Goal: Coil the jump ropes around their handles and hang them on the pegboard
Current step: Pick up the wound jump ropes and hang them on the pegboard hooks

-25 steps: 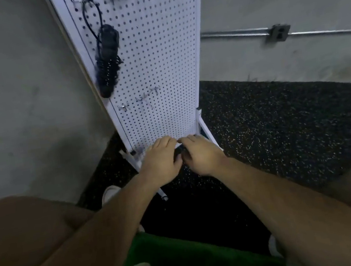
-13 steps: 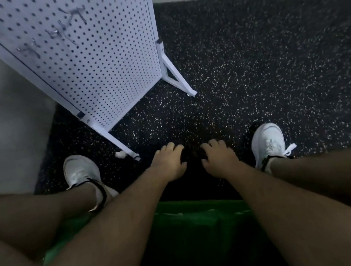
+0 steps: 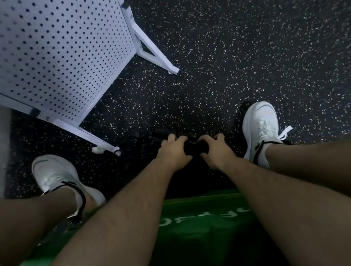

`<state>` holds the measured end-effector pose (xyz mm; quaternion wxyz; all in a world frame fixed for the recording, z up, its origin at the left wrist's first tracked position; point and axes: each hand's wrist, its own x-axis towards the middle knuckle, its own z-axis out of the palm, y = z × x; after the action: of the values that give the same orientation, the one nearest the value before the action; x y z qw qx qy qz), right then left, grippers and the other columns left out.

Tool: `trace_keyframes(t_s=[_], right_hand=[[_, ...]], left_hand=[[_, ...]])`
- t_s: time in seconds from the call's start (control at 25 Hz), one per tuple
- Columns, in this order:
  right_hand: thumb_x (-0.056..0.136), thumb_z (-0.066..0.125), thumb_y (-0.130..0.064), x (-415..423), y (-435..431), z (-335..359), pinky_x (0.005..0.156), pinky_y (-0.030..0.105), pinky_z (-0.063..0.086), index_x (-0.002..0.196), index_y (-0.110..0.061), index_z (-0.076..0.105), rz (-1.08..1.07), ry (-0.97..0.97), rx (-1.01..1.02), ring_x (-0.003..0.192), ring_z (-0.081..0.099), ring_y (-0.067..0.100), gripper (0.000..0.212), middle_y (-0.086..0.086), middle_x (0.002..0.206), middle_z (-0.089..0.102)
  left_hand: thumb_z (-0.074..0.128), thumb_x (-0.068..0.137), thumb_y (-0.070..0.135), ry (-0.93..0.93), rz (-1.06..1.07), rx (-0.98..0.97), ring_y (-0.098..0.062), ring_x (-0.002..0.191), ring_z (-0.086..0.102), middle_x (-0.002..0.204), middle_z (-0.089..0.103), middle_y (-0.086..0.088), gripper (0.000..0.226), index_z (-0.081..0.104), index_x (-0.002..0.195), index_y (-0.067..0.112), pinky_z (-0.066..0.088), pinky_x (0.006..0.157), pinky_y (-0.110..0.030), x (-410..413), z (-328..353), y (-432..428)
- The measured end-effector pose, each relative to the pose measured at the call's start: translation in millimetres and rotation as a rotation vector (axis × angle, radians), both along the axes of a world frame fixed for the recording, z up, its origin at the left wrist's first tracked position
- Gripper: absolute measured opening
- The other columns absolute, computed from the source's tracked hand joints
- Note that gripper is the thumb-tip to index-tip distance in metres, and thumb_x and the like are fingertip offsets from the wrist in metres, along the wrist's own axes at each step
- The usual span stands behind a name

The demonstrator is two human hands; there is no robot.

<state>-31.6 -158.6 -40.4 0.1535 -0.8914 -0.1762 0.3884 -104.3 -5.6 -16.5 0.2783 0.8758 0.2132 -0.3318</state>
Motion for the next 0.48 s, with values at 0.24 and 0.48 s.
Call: trace_keyframes(t_s=[0.24, 0.48], right_hand=[[0.087, 0.072, -0.021, 4.9, 5.9, 11.9, 0.070, 0.034, 0.057, 0.112, -0.026, 0.046, -0.156, -0.020, 0.105, 0.078, 0.057, 0.021, 0.036, 0.003, 0.119, 0.032], [0.084, 0.073, -0.029, 23.1, 10.6, 63.2, 0.091, 0.036, 0.052, 0.124, -0.019, 0.054, -0.004, -0.146, 0.231, 0.101, 0.055, 0.021, 0.046, 0.000, 0.122, 0.037]], left_hand=[[0.074, 0.087, 0.043, -0.042, 0.059, 0.024, -0.032, 0.129, 0.035, 0.141, 0.032, -0.006, 0.065, 0.043, 0.142, 0.027, 0.043, 0.106, -0.047, -4.8, -0.8, -2.6], [0.074, 0.084, 0.042, -0.245, 0.060, -0.066, -0.020, 0.120, 0.054, 0.130, 0.056, 0.006, 0.061, 0.049, 0.138, 0.034, 0.046, 0.102, -0.045, 5.5, 42.4, -2.6]])
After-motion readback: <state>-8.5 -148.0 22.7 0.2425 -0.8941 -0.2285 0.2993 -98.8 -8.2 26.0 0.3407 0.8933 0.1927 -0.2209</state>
